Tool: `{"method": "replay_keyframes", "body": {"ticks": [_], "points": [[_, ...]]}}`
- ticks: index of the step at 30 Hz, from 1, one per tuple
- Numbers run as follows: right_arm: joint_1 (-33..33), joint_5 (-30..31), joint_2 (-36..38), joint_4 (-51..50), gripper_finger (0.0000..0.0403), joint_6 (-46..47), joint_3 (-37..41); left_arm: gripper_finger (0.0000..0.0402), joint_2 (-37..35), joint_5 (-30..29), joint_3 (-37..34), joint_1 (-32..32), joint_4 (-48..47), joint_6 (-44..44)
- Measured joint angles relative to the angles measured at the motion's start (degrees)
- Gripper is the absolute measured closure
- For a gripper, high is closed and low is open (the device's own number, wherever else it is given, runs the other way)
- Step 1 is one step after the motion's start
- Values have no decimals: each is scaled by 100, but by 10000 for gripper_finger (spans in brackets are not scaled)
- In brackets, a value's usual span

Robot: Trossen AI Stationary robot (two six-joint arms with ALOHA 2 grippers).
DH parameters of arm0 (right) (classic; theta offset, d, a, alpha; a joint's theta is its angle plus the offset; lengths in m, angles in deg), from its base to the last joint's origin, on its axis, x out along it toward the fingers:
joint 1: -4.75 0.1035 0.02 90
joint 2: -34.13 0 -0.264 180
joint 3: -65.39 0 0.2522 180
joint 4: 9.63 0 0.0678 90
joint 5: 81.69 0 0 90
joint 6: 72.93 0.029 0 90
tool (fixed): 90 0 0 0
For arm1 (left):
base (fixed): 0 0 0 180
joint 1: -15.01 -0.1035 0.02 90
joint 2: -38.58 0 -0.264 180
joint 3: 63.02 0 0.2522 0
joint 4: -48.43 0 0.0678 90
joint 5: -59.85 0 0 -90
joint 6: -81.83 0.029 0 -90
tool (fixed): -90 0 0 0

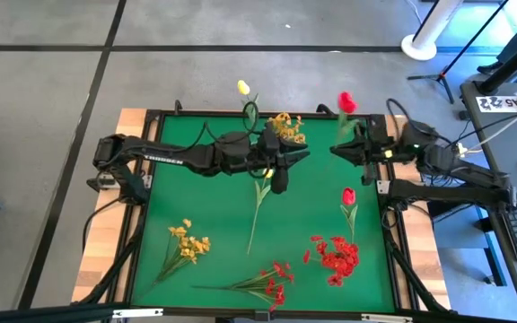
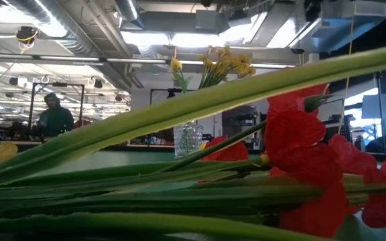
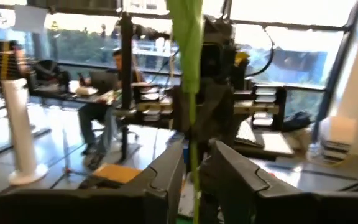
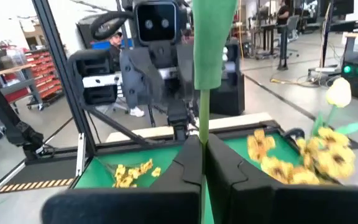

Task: Sort flowers into vase by color
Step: Put the top red flower into the red vase

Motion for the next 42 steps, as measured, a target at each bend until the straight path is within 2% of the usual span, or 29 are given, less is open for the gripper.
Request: {"method": "replay_keyframes", "body": {"ticks": [3,7,11,14,17,19,21,25,27,30,33,37,42], "points": [[0,-39,428,-308,401,85,0,309,-156,-309,-2,182,-208,-23],[0,-586,894,-621,402,275,0,312,-429,-414,-2,592,-260,310],[0,-1190,1191,-709,402,624,0,318,-695,-925,0,885,-704,594],[0,-1649,1320,-758,402,858,0,322,-846,-1272,-48,994,-1170,525],[0,-1822,1370,-831,402,1057,-5,327,-997,-1694,-275,1149,-1306,322],[0,-1825,1372,-1244,402,1052,-171,332,-1122,-1988,-529,1254,-1312,158],[0,-1704,1348,-2003,402,804,-519,337,-1259,-2237,-826,1304,-1196,-64],[0,-981,1270,-3511,402,222,-1292,344,-1591,-2636,-1609,1393,-640,-532],[0,-764,1260,-3894,402,147,-1562,346,-1730,-2663,-2054,1417,-257,-808],[0,-910,1345,-4013,402,187,-1657,346,-1829,-2665,-2758,1441,541,-1189],[0,-1218,1498,-3918,402,496,-1378,346,-1828,-2679,-3429,1478,1357,-1529],[3,-1325,1848,-3364,402,1054,-591,347,-1746,-2836,-4109,1463,1867,-2432],[2,-1705,2444,-2746,402,1487,266,347,-1726,-2956,-4419,1650,2280,-2600]]}}
